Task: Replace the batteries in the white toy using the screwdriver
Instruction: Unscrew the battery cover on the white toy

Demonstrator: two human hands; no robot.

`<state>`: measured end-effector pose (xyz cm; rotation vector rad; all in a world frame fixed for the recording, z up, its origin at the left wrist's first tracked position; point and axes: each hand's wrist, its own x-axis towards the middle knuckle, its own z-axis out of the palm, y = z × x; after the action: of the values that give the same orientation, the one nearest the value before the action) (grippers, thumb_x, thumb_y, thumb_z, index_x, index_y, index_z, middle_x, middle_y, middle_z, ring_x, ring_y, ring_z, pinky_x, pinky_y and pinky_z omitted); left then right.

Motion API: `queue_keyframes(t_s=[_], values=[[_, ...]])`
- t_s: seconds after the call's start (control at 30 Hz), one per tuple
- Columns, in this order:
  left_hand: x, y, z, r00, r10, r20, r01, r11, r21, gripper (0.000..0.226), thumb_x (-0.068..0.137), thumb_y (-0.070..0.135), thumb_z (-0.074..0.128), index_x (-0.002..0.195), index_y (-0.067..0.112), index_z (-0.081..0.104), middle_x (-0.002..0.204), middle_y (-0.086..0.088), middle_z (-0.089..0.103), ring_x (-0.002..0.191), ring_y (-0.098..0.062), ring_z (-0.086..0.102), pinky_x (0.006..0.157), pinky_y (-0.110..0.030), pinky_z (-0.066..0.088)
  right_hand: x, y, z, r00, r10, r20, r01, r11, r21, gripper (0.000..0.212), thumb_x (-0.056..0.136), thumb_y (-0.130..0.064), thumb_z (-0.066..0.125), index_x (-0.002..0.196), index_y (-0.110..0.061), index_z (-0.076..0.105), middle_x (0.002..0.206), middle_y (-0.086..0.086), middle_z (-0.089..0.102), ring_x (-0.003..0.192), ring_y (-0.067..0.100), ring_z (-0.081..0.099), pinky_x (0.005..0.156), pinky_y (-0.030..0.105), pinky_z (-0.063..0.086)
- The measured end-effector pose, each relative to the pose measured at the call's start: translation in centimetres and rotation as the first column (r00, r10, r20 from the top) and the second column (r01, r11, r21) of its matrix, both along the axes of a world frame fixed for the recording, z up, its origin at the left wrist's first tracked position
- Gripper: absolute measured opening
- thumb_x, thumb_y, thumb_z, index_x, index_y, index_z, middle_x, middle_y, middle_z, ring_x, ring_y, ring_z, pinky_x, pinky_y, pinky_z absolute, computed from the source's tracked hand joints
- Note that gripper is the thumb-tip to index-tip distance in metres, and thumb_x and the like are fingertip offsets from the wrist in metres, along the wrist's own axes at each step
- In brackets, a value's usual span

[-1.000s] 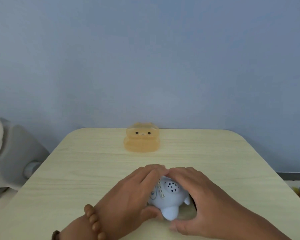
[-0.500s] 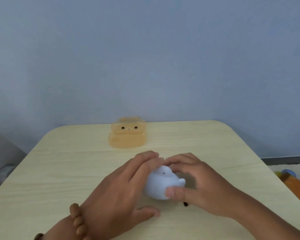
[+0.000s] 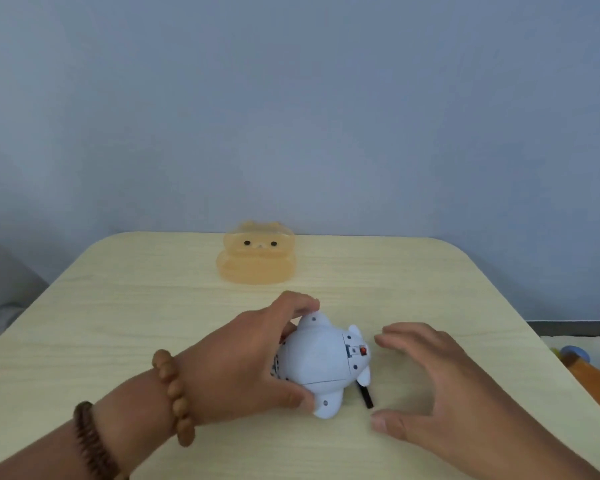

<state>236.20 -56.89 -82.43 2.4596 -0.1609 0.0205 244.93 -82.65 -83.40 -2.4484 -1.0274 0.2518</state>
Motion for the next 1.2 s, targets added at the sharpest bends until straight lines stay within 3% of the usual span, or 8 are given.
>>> queue_keyframes(t_s=[0.2, 0.33, 0.5, 0.63, 0.73, 0.8, 0.97, 1.2], values=[[-0.1, 0.7, -0.3, 0.998, -0.053, 0.015, 0.052, 0.998, 0.043, 0.073, 0.073, 0.055, 0.077, 0.133, 0.052, 0.036, 0.149, 0.042, 0.022, 0.128, 0.018, 0.037, 0.103, -0.013, 0.038, -1.3, 1.7, -1.5, 0.988, -0.093, 0.124, 0.096, 0.995, -0.023, 0.078, 0.053, -0.086, 0.051, 0.118, -0.044, 0.060, 0.139, -0.038, 0.032, 0.131, -0.008, 0.026, 0.103, 0.021, 0.025], [-0.2, 0.9, -0.6, 0.994, -0.085, 0.064, 0.081, 0.995, 0.062, 0.071, 0.082, 0.053, 0.071, 0.143, 0.044, 0.035, 0.151, 0.040, 0.020, 0.139, 0.019, 0.019, 0.110, -0.007, 0.023, -1.3, 2.2, -2.4, 0.949, -0.168, 0.269, 0.132, 0.980, 0.146, 0.035, 0.070, -0.064, 0.060, 0.088, -0.037, 0.072, 0.120, -0.023, 0.066, 0.110, 0.004, 0.055, 0.087, 0.032, 0.048], [-0.9, 0.6, -0.7, 0.993, -0.020, 0.118, 0.022, 1.000, -0.021, 0.071, 0.081, 0.044, 0.076, 0.143, 0.044, 0.040, 0.150, 0.038, 0.029, 0.138, 0.019, 0.023, 0.111, -0.006, 0.024, -0.4, 1.1, -1.5, 0.938, -0.263, 0.227, 0.222, 0.956, 0.191, 0.011, 0.078, -0.026, 0.081, 0.075, -0.032, 0.072, 0.105, -0.026, 0.070, 0.100, 0.003, 0.066, 0.083, 0.020, 0.048], [-1.2, 0.2, -0.5, 0.988, 0.025, 0.152, -0.014, 0.997, -0.072, 0.068, 0.074, 0.045, 0.081, 0.135, 0.045, 0.051, 0.145, 0.039, 0.038, 0.132, 0.018, 0.035, 0.104, -0.005, 0.034, 0.2, 0.0, 1.0, 0.917, -0.398, -0.013, 0.363, 0.823, 0.438, 0.021, 0.077, -0.010, 0.082, 0.075, -0.028, 0.072, 0.074, -0.012, 0.077, 0.068, 0.007, 0.071, 0.066, 0.015, 0.052], [-1.2, 0.0, -0.3, 0.987, 0.045, 0.154, -0.032, 0.996, -0.083, 0.066, 0.071, 0.046, 0.083, 0.131, 0.043, 0.056, 0.142, 0.037, 0.043, 0.129, 0.019, 0.039, 0.100, -0.004, 0.037, -0.2, -0.5, 3.9, 0.905, -0.276, -0.324, 0.420, 0.696, 0.582, 0.020, 0.075, -0.006, 0.080, 0.081, -0.024, 0.078, 0.074, 0.006, 0.078, 0.071, 0.025, 0.073, 0.071, 0.030, 0.057], [-1.2, 0.0, -0.3, 0.987, 0.050, 0.150, -0.035, 0.995, -0.098, 0.066, 0.070, 0.046, 0.083, 0.131, 0.043, 0.057, 0.142, 0.035, 0.044, 0.128, 0.018, 0.041, 0.098, -0.005, 0.039, -0.8, -0.6, 5.4, 0.917, -0.196, -0.348, 0.383, 0.680, 0.625, 0.023, 0.076, -0.004, 0.077, 0.079, -0.026, 0.080, 0.073, 0.010, 0.078, 0.069, 0.025, 0.074, 0.070, 0.029, 0.059], [-1.2, 0.0, -0.3, 0.993, 0.045, 0.112, -0.030, 0.991, -0.128, 0.067, 0.071, 0.046, 0.083, 0.132, 0.042, 0.056, 0.141, 0.036, 0.044, 0.129, 0.019, 0.039, 0.100, -0.009, 0.040, -2.2, 0.1, 6.2, 0.972, -0.127, 0.200, 0.015, 0.875, 0.484, 0.016, 0.078, -0.016, 0.078, 0.077, -0.032, 0.076, 0.065, -0.012, 0.073, 0.060, 0.007, 0.069, 0.057, 0.005, 0.047], [-1.2, 0.1, -0.2, 0.996, 0.016, 0.086, -0.007, 0.995, -0.096, 0.068, 0.072, 0.050, 0.081, 0.134, 0.046, 0.052, 0.143, 0.038, 0.040, 0.132, 0.020, 0.033, 0.105, -0.015, 0.040, -2.1, 0.3, 5.4, 0.975, -0.073, 0.208, -0.020, 0.911, 0.413, 0.028, 0.080, -0.004, 0.081, 0.077, -0.031, 0.075, 0.067, -0.015, 0.073, 0.063, 0.005, 0.070, 0.059, 0.003, 0.045]])
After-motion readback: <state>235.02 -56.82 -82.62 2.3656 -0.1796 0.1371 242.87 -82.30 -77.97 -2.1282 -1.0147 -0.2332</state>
